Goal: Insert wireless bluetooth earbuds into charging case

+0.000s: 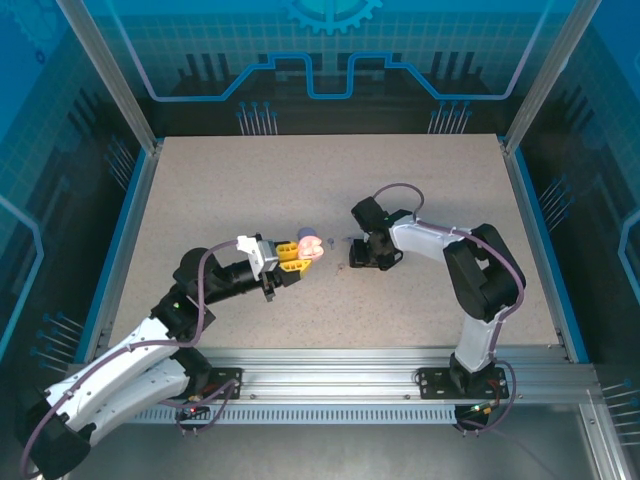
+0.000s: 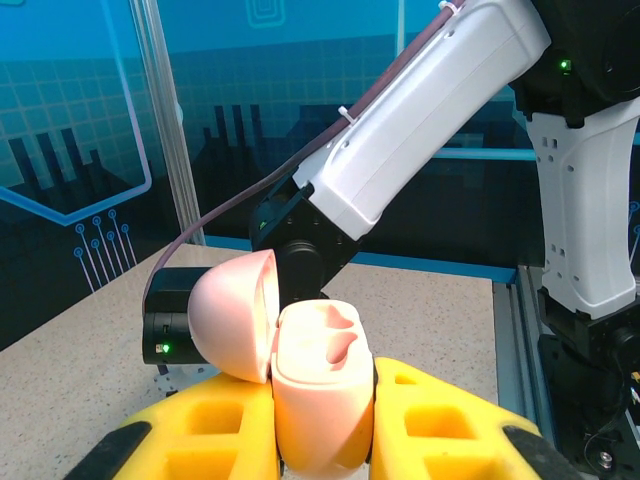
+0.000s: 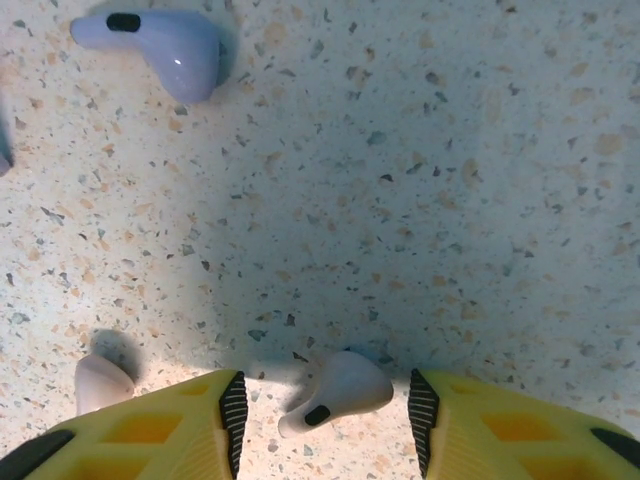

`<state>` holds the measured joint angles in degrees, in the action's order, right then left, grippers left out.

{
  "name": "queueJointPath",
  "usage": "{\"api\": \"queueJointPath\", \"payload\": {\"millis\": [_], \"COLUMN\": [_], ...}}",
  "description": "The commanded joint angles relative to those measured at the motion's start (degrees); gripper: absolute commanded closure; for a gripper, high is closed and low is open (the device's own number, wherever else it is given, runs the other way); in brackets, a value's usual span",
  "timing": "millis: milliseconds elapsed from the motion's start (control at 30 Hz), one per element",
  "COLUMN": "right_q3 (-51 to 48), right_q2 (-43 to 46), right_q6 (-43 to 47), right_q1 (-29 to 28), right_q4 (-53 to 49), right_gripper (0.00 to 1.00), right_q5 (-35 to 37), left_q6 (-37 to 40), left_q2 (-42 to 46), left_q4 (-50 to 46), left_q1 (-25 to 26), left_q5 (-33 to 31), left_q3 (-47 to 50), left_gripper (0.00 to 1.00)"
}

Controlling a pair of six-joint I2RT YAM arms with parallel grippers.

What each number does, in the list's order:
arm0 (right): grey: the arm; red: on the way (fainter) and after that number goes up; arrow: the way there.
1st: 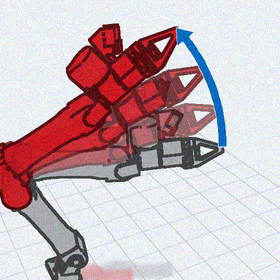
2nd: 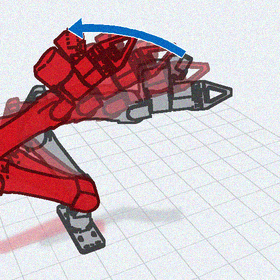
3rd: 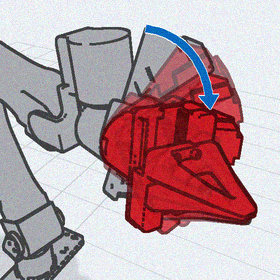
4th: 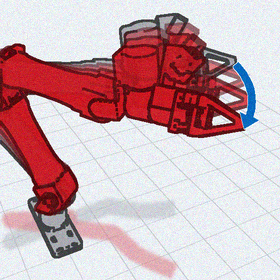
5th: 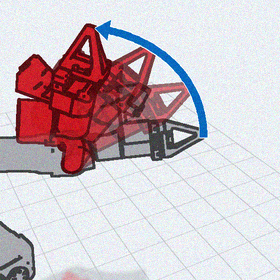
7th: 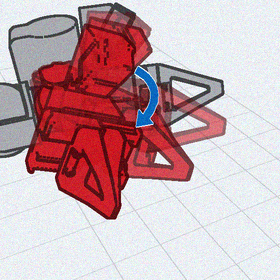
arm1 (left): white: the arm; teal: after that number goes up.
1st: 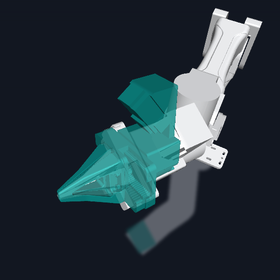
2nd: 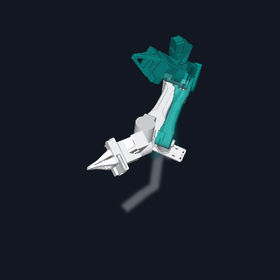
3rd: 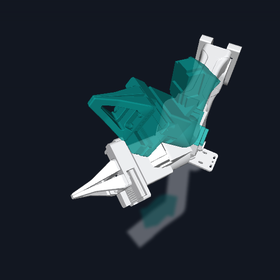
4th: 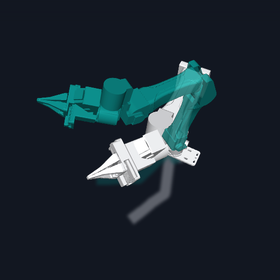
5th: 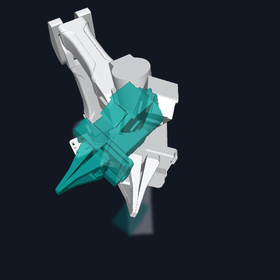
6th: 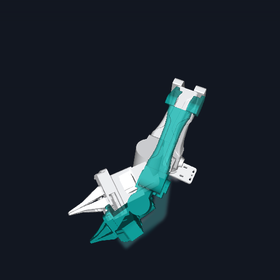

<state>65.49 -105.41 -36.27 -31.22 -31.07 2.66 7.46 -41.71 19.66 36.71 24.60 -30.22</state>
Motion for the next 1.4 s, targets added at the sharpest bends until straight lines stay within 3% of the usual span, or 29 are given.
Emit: {"api": "queueJointPath", "payload": {"millis": [0, 767, 1367], "right_q3": [1.85, 4.42, 4.29], "right_q2": [-1.50, -5.21, -3.55], "right_q6": [-0.82, 1.90, 3.31], "right_q1": [-0.90, -1.63, -2.00], "right_q4": [-0.37, -3.24, -4.09], "right_gripper": [0.52, 0.61, 0.75], "right_q5": [0.16, -0.90, -0.90], "left_q6": [-0.08, -0.26, -0.59], "left_q2": [0.93, 1.02, 1.46], "left_q4": [0.05, -0.57, -1.29], "left_q1": [0.58, 0.56, 0.55], "left_q5": [-0.96, -1.45, -2.19], "left_q3": [-0.28, -0.24, -0.11], "left_gripper": [0.95, 0.94, 0.94]}}
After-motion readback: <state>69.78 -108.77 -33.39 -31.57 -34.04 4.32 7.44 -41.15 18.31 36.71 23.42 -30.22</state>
